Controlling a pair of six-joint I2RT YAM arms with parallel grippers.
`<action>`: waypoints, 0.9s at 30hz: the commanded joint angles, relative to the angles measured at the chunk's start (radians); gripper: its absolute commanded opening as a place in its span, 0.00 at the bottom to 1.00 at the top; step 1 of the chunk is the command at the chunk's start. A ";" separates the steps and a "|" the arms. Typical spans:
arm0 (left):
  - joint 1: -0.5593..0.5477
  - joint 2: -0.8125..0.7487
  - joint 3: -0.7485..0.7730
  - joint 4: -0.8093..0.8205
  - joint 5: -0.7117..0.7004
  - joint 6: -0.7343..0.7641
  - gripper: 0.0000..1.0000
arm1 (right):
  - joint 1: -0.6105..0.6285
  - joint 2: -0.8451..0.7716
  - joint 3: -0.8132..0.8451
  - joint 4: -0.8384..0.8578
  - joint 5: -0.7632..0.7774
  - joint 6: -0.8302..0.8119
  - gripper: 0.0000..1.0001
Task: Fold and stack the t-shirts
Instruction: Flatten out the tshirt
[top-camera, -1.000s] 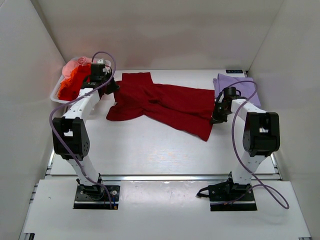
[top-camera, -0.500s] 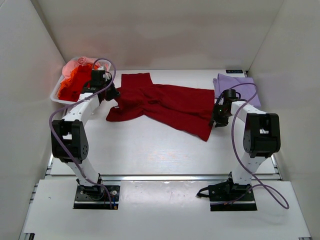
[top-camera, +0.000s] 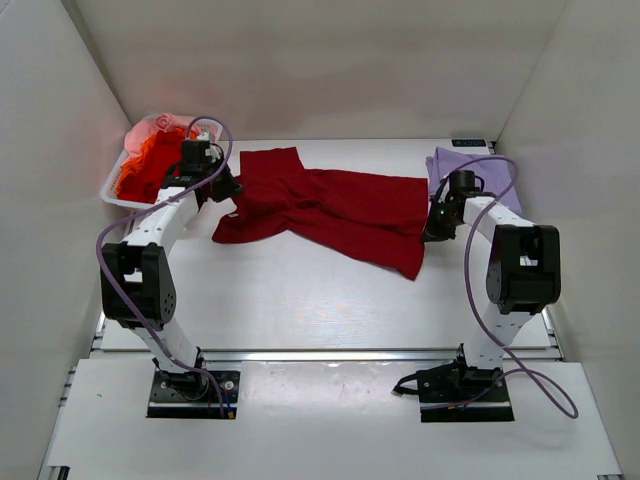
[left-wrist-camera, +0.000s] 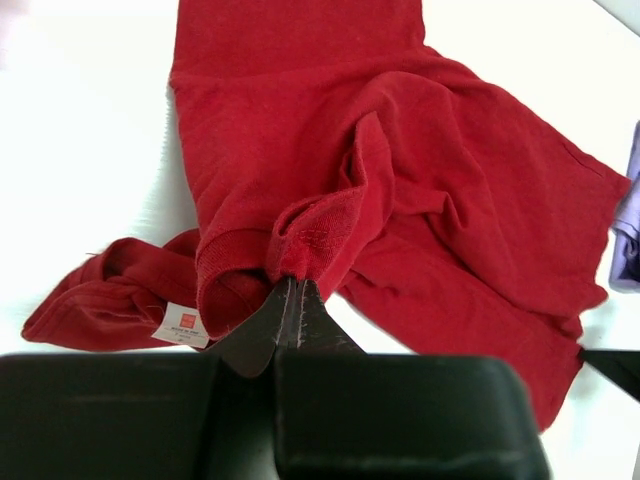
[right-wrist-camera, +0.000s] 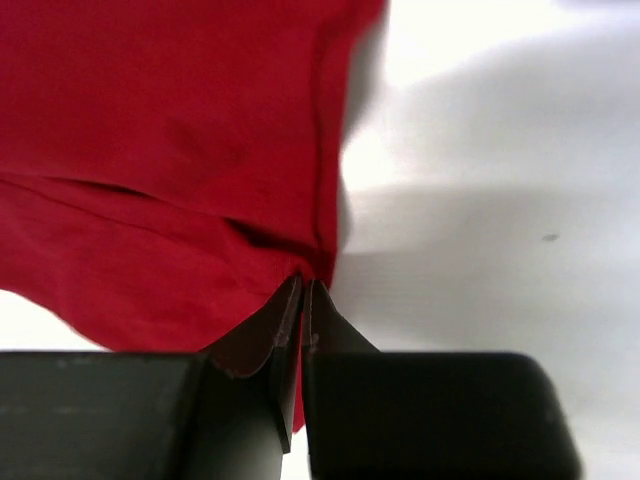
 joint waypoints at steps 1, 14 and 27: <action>0.026 -0.055 0.051 -0.007 0.049 -0.007 0.00 | 0.017 -0.049 0.098 -0.031 0.012 -0.050 0.00; 0.046 -0.250 0.035 -0.079 0.105 0.016 0.08 | 0.022 -0.583 -0.021 -0.116 -0.015 -0.035 0.00; 0.029 -0.293 -0.160 -0.174 0.096 0.078 0.00 | -0.041 -0.730 -0.119 -0.200 -0.029 -0.061 0.00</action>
